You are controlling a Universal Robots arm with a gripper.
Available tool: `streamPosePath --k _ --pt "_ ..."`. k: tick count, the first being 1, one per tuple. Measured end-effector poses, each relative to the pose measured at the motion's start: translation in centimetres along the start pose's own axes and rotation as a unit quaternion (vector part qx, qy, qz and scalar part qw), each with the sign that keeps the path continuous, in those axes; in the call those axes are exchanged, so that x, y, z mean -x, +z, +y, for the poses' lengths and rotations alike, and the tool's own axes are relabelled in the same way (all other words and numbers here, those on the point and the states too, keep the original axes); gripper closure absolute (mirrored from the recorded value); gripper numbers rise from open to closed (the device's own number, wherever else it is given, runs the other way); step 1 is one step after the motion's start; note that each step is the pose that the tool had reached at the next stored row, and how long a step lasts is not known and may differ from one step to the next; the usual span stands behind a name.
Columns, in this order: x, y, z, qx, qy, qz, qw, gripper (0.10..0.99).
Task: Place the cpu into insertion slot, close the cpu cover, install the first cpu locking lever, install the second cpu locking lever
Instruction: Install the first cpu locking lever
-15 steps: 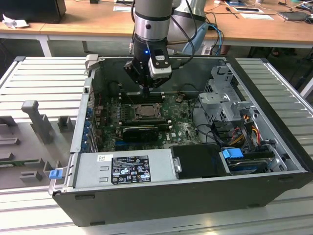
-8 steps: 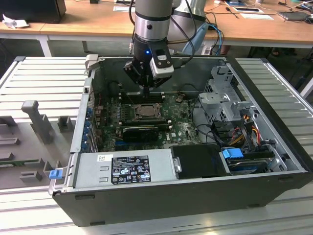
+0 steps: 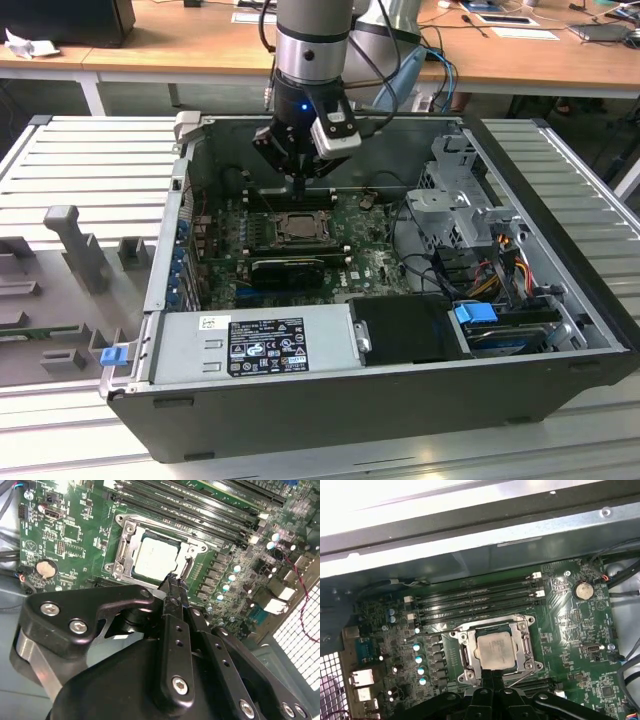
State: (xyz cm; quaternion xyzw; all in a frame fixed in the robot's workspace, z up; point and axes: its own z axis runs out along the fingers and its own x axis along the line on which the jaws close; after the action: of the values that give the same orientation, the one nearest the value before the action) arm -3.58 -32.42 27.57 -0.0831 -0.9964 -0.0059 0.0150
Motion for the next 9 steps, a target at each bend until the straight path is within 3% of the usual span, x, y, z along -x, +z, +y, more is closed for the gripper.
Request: streamPosePath --k 6,9 --pt "0.0 0.01 0.01 0.0002 -0.051 0.0007 0.9987 0.98" --pt "0.0 0.02 0.0 0.0006 -0.078 -0.0019 0.997 0.98"
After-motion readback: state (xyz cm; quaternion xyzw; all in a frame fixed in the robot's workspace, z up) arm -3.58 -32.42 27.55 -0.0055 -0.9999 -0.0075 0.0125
